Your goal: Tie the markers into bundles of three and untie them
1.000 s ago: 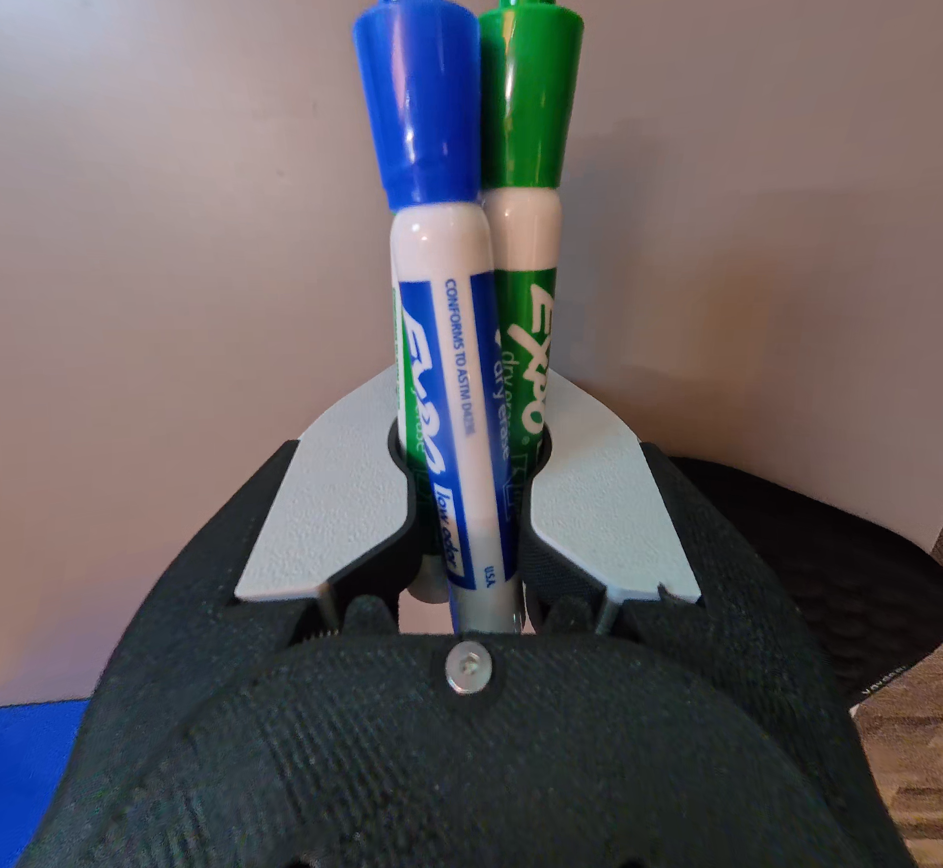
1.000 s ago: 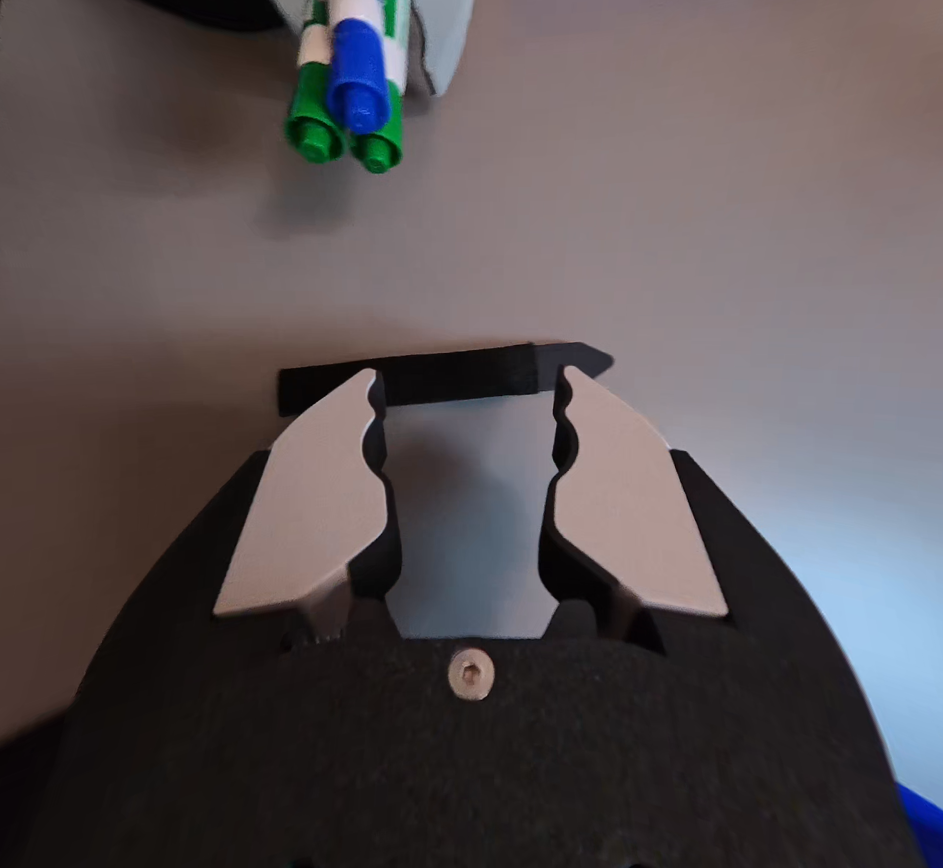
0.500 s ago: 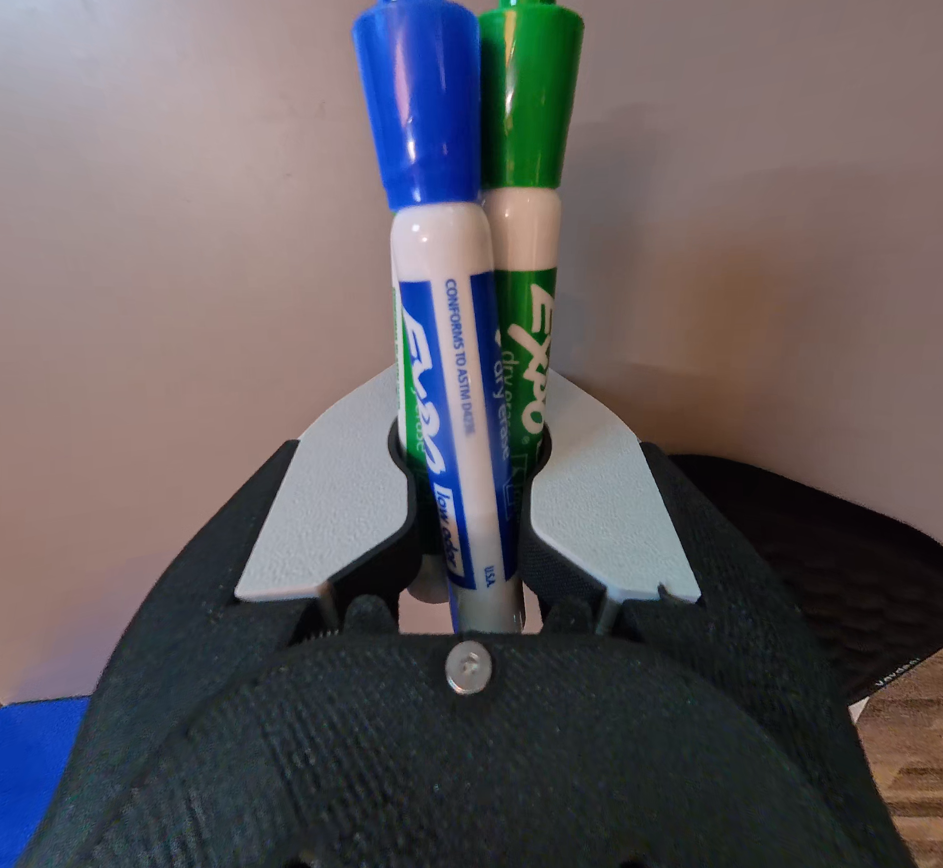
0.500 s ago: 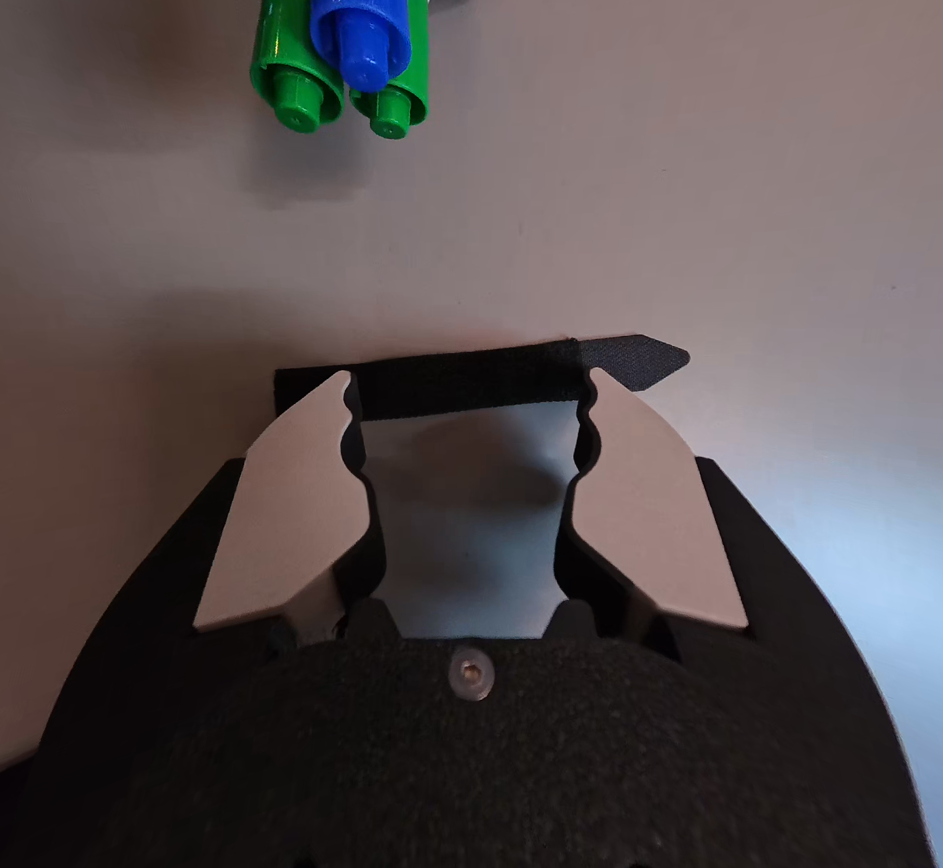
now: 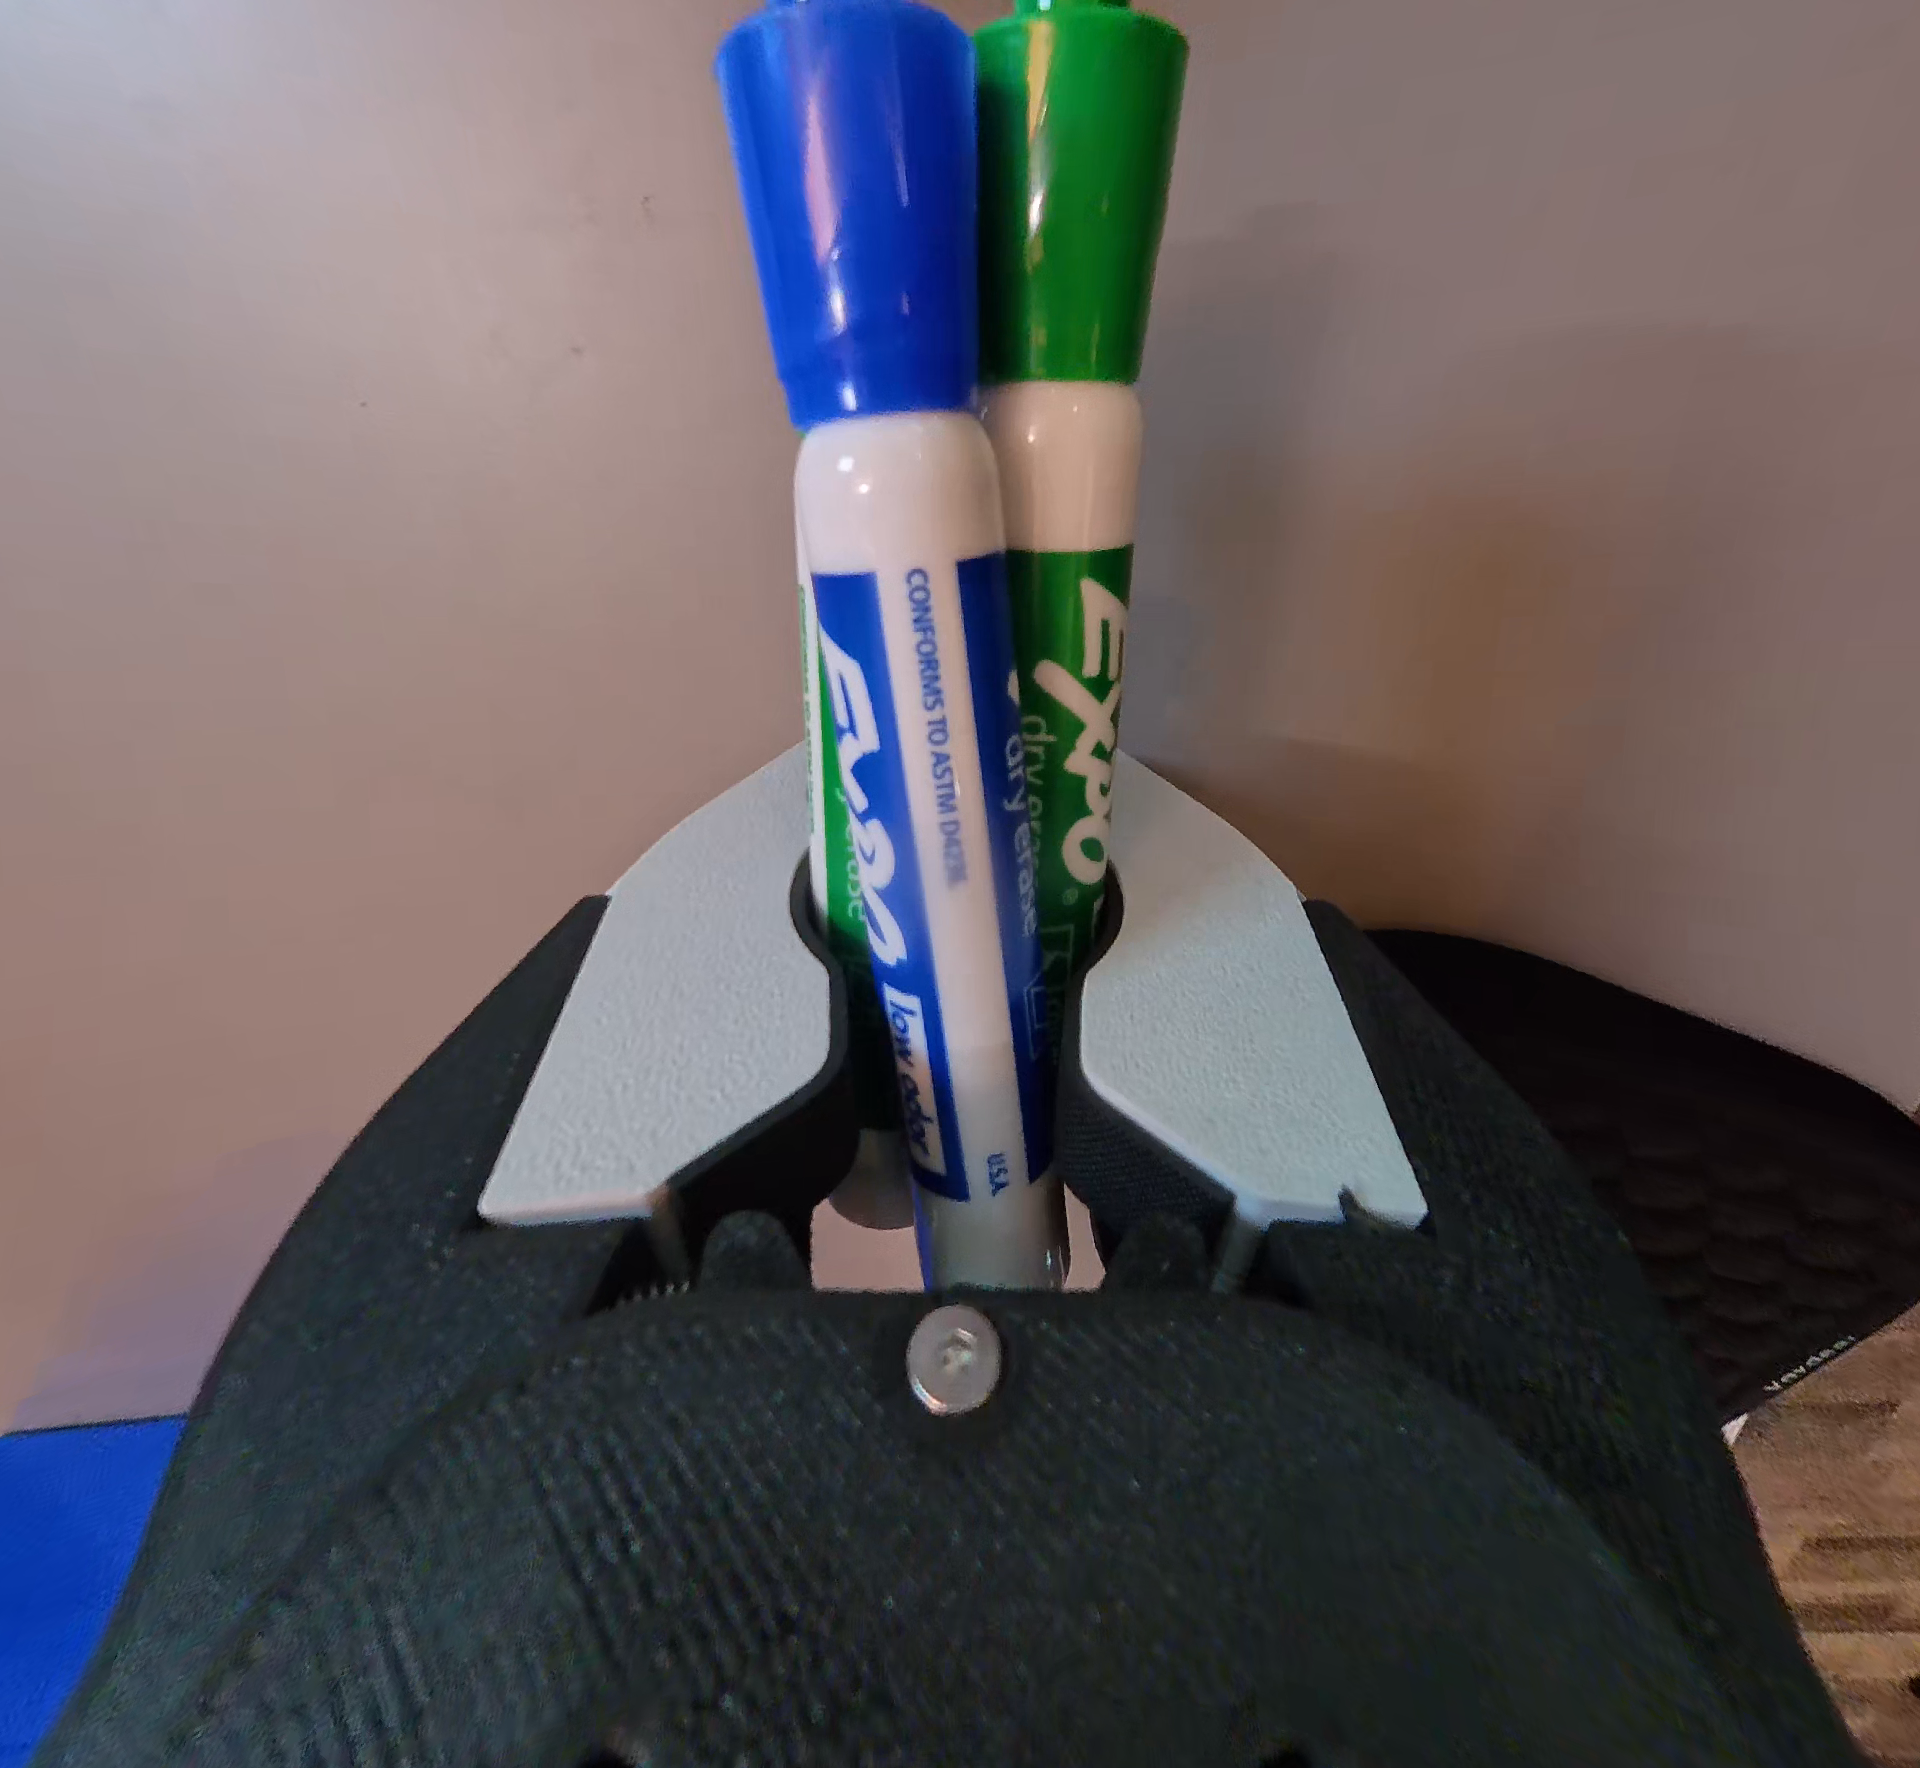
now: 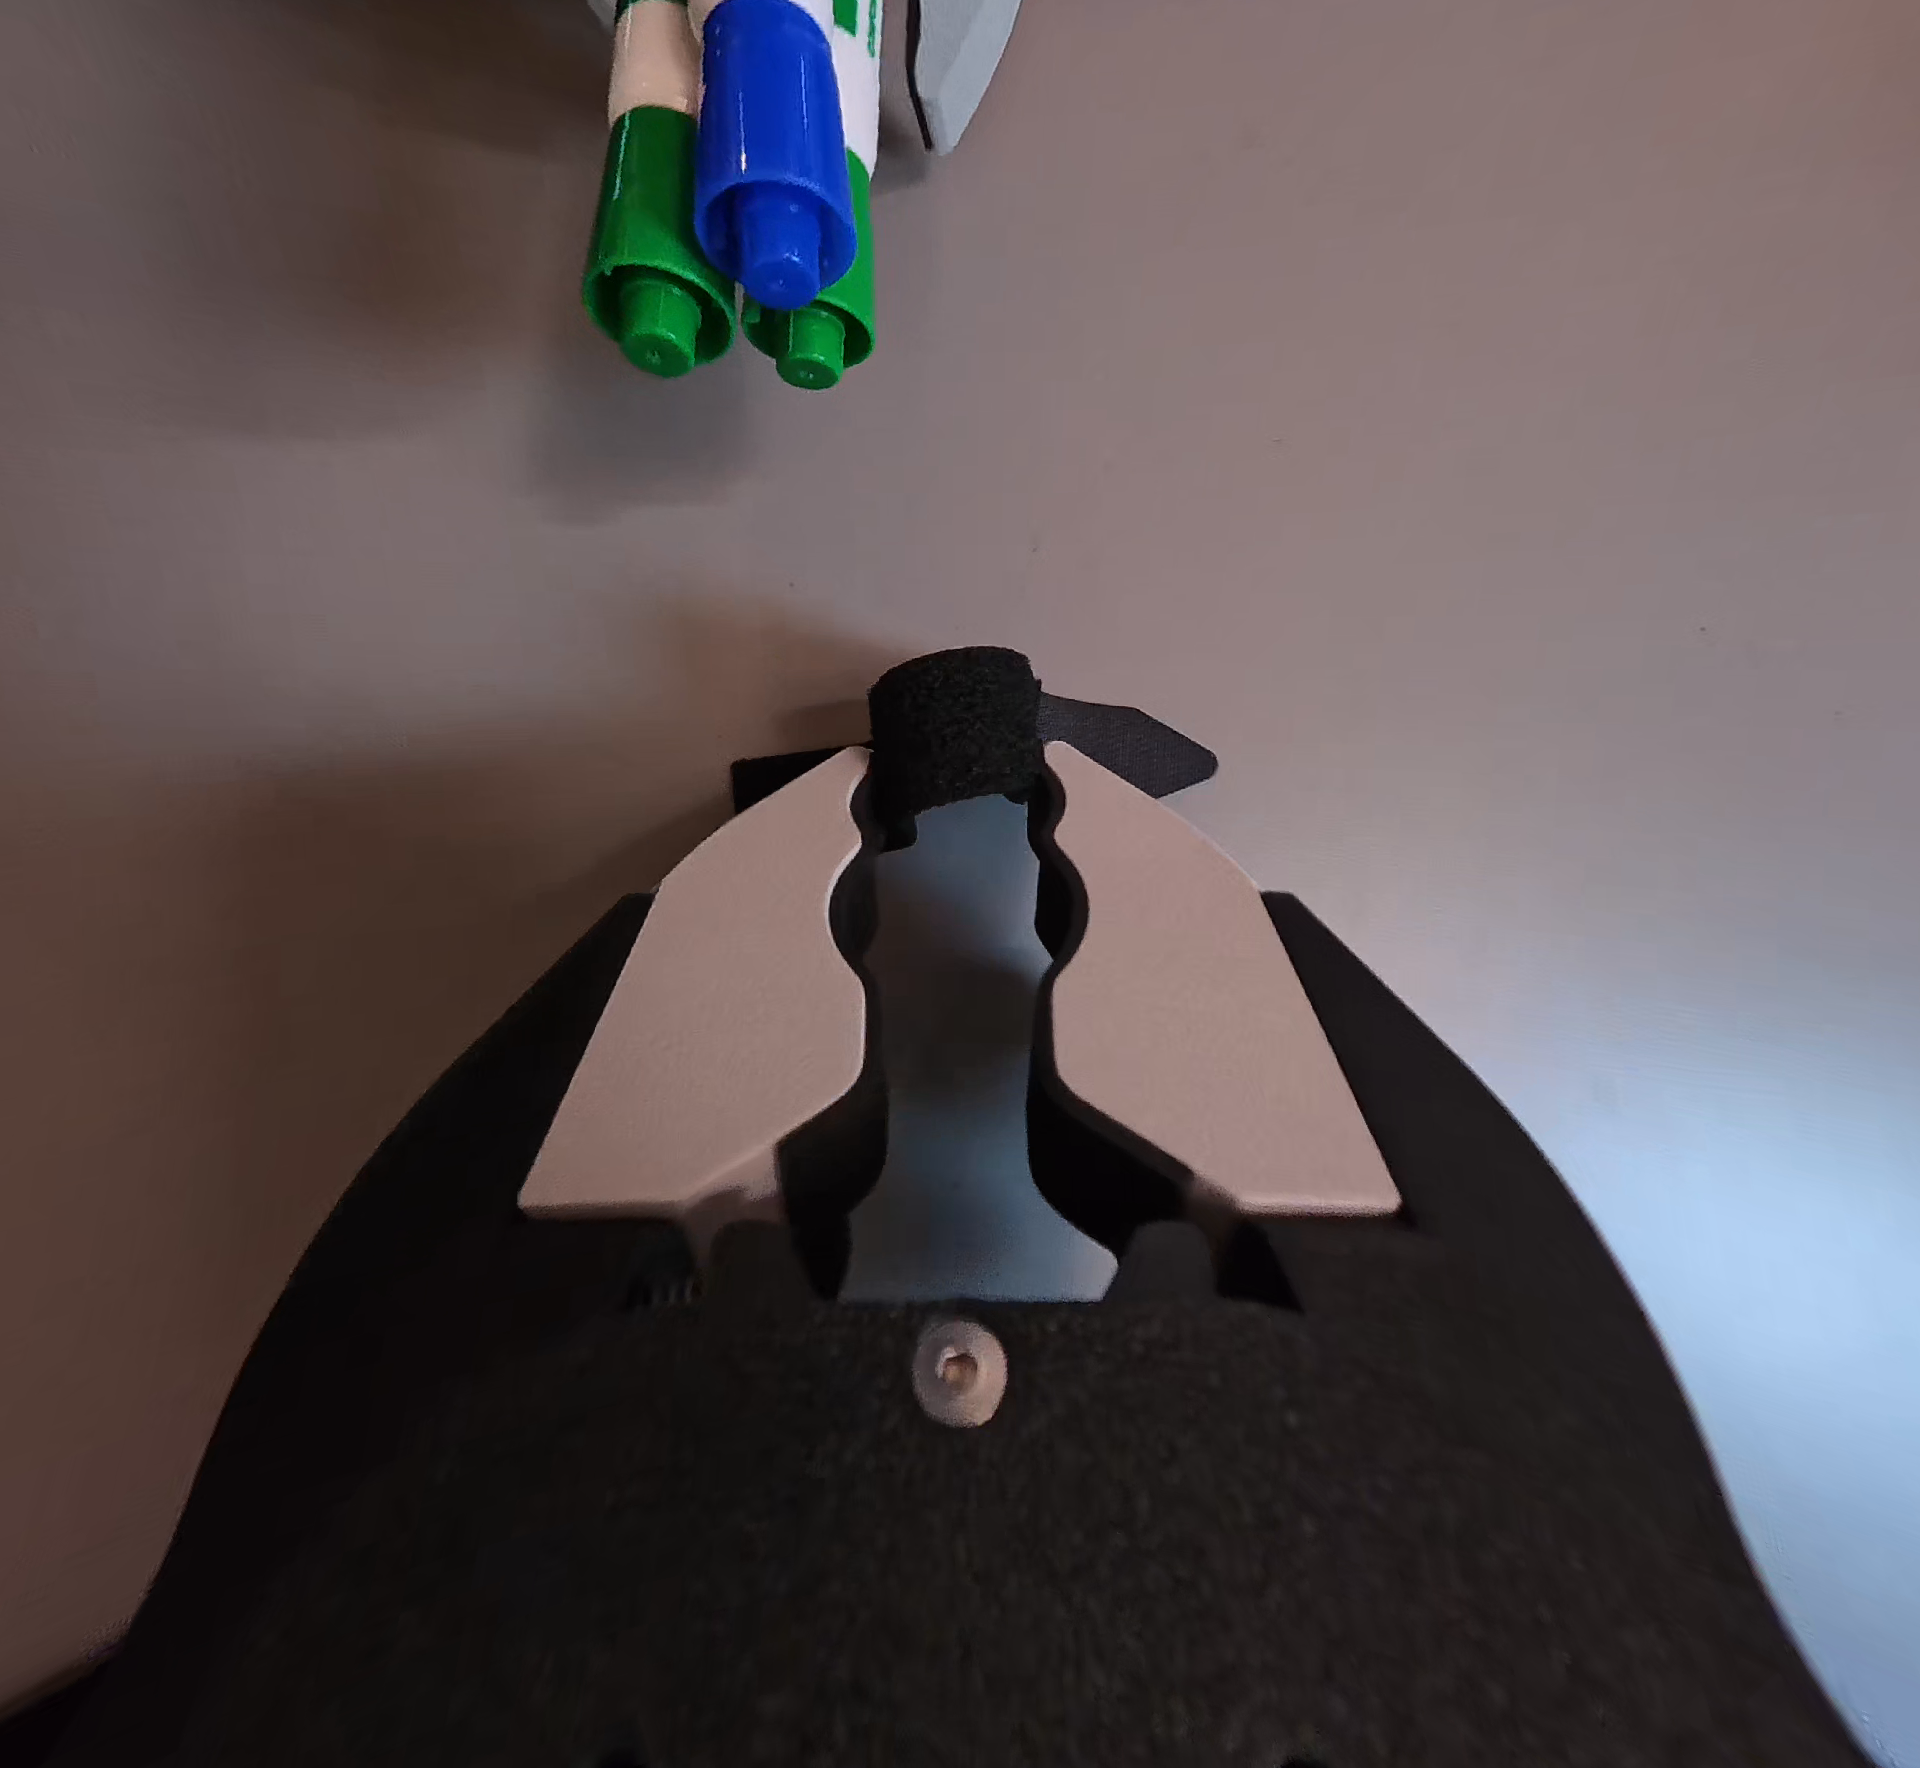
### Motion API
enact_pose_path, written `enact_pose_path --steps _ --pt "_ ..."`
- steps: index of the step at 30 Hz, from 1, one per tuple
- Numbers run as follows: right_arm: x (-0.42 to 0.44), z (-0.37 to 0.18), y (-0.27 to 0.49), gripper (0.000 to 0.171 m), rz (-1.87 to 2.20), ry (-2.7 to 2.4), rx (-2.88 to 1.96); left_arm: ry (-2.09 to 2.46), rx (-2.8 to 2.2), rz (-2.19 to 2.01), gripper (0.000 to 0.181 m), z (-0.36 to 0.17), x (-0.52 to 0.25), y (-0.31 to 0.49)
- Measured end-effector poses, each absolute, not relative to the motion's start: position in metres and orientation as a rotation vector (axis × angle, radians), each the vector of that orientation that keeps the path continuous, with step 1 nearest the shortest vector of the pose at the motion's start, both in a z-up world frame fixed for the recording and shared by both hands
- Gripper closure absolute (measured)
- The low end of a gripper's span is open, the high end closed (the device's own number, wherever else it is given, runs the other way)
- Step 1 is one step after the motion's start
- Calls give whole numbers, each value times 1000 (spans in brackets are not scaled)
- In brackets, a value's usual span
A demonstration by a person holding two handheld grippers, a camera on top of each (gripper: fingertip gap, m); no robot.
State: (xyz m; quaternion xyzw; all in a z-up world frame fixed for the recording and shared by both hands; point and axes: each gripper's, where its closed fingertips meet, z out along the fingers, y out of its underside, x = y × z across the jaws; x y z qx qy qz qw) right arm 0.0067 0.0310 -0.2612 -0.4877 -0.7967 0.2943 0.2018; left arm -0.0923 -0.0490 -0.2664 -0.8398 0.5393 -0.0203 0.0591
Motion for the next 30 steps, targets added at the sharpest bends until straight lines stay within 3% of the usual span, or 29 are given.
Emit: enact_pose_path --steps 15,30 --pt "8 -224 13 142 1325 -1980 -1425 1663 -2561 -57 139 -267 -85 -40" --pt "0 -207 -5 135 1487 -1934 -1356 1725 -2557 -91 139 -262 -77 -36"
